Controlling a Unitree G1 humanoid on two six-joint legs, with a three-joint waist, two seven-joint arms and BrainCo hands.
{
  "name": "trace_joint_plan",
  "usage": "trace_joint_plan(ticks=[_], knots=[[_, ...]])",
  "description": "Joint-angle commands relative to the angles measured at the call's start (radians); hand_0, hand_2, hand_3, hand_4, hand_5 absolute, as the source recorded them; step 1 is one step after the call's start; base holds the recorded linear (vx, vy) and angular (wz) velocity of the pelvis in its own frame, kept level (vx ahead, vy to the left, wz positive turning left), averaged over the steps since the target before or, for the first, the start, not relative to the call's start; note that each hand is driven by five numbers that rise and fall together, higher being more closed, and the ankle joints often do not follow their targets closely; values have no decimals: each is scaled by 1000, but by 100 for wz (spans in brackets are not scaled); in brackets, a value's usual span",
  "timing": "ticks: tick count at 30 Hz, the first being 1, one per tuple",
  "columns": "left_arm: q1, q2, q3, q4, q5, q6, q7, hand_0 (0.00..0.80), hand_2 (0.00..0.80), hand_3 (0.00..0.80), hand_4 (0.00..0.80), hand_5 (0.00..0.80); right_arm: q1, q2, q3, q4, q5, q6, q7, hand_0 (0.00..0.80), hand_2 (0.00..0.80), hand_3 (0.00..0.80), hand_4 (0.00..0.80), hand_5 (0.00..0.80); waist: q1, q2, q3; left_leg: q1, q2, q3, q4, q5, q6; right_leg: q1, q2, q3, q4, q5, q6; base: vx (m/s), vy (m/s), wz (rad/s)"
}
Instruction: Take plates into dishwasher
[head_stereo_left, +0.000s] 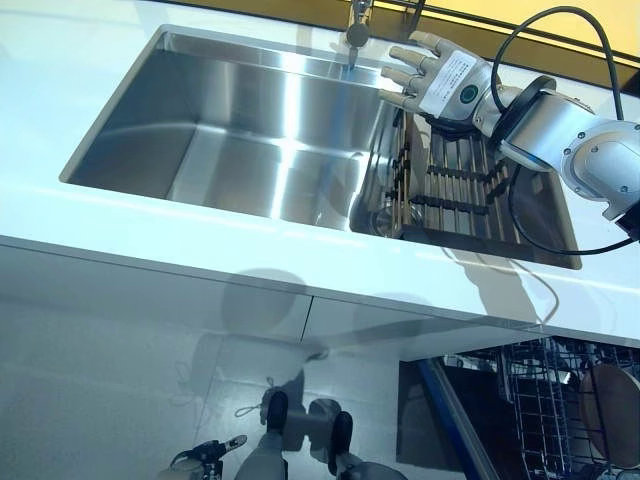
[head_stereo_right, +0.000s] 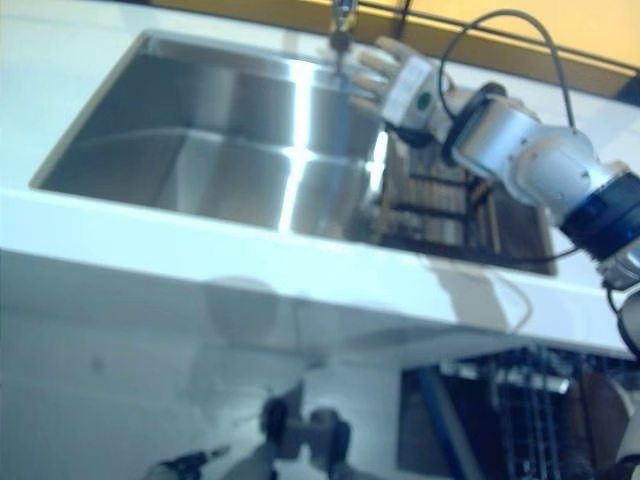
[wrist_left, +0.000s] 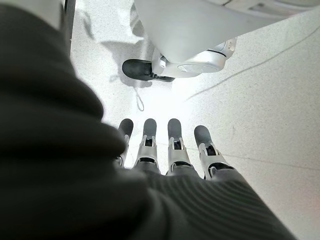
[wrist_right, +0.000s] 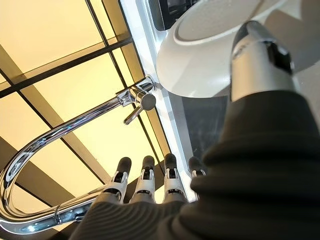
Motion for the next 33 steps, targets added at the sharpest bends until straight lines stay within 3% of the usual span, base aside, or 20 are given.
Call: trace_joint_plan(ticks=[1,20,33], knots=[[10,27,24,34,-1,-7,5,0,0,0,0,0,-90,0,40,32,-7,6,16,0,0,0,0,0,23,-43,-25,51,-57,63,-3,-129,28,-22,17,-5,-1,-25,50,0,0,0],[3,27,27,34,-15,-29,0,0,0,0,0,0,-56,6,38,74,-9,8,31,0,0,0,0,0,23,-39,-14,29,-56,70,-3,-119,26,-43,17,-10,-1,-19,46,0,0,0],[-2,29,20,26,-49,-40,0,0,0,0,0,0,-46,19,55,86,-46,-29,73,0,0,0,0,0,29,-30,28,12,-53,76,-3,-107,21,-60,16,-22,-1,-12,47,0,0,0]])
